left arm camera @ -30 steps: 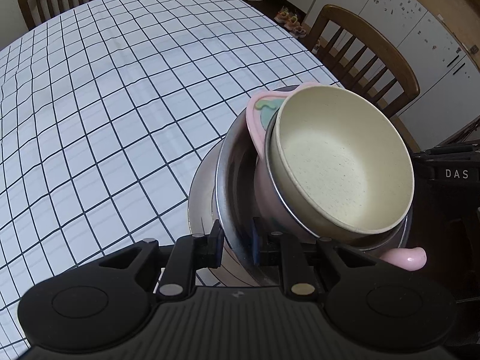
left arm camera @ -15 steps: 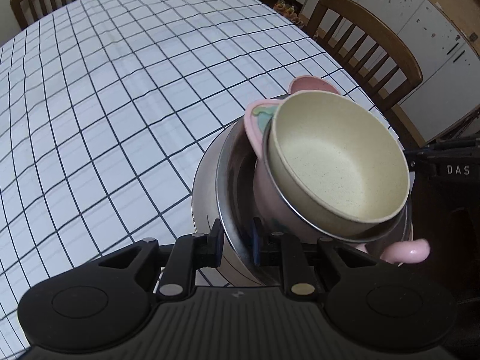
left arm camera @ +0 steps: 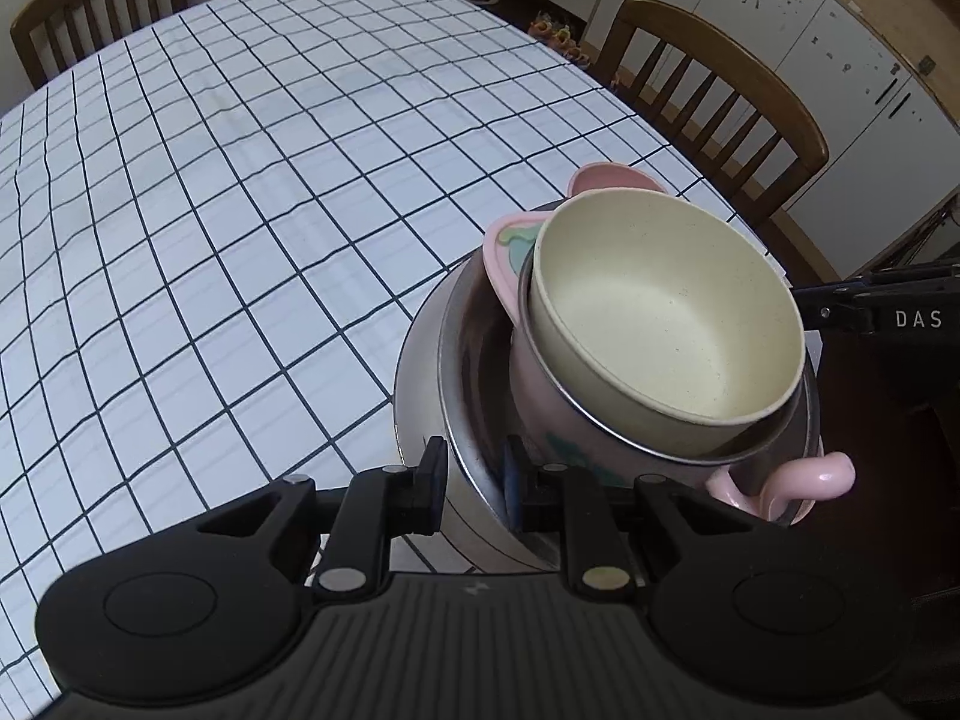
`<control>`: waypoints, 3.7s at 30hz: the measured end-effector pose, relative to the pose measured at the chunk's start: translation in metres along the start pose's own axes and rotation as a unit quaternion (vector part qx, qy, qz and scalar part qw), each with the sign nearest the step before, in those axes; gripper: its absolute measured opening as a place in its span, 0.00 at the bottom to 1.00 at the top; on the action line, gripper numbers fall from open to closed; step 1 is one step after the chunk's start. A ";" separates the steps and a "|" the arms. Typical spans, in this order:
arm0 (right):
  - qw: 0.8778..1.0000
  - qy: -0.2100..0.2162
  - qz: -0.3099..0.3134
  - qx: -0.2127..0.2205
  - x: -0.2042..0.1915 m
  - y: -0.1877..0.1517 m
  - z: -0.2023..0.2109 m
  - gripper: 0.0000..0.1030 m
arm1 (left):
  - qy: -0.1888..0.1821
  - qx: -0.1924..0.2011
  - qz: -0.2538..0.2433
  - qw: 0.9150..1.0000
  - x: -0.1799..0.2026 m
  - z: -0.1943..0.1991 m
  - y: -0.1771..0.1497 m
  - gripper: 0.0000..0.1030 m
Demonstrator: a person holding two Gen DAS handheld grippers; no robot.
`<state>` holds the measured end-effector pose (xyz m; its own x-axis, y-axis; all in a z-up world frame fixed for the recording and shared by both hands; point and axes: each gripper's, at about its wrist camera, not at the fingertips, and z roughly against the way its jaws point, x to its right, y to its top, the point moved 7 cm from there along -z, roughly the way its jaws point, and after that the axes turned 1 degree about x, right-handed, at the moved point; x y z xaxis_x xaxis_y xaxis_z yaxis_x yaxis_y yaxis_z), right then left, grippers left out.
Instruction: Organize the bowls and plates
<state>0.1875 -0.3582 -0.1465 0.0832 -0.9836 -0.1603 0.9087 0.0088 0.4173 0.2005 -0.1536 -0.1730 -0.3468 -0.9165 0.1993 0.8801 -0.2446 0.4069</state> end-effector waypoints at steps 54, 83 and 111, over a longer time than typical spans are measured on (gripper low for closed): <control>0.965 0.040 0.045 0.254 -0.075 -0.105 0.167 0.98 | 0.022 0.240 0.022 0.970 0.063 0.181 -0.089 1.00; 0.964 0.083 0.047 0.250 -0.066 -0.124 0.194 1.00 | 0.082 0.254 0.096 0.959 0.091 0.212 -0.119 1.00; 0.965 0.068 0.044 0.250 -0.074 -0.131 0.195 1.00 | 0.111 0.267 0.105 0.952 0.094 0.223 -0.135 1.00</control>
<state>-0.0178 -0.3217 -0.0145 0.2355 -0.9496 -0.2069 0.5873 -0.0305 0.8088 -0.0238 -0.1364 -0.0103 -0.0530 -0.9862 0.1570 0.6118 0.0923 0.7856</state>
